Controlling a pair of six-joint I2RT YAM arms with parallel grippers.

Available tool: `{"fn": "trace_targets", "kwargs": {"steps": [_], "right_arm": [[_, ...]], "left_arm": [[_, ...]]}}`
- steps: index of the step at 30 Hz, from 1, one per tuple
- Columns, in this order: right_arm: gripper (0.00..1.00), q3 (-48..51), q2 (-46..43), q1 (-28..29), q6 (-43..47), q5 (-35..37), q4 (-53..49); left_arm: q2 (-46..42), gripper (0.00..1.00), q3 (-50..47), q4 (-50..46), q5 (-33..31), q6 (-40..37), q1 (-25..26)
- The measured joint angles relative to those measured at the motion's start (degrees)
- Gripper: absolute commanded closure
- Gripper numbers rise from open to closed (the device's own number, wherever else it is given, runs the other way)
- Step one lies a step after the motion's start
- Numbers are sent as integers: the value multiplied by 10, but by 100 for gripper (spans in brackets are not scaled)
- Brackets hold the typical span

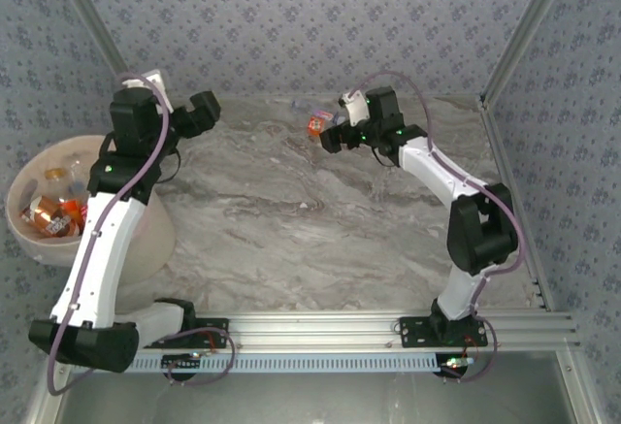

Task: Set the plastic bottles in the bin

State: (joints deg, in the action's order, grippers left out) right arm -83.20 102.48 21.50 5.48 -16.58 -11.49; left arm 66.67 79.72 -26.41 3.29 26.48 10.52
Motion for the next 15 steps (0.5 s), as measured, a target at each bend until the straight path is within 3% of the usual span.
{"fn": "trace_targets", "kwargs": {"steps": [6,15], "right_arm": [[0,-101,100,-25,71,-23,-68],[2,-296,259,-38,176,-14,-183]], "left_arm": [[30,2,-49,68,78,38,2],[35,2,-60,94,93,47,5]]}}
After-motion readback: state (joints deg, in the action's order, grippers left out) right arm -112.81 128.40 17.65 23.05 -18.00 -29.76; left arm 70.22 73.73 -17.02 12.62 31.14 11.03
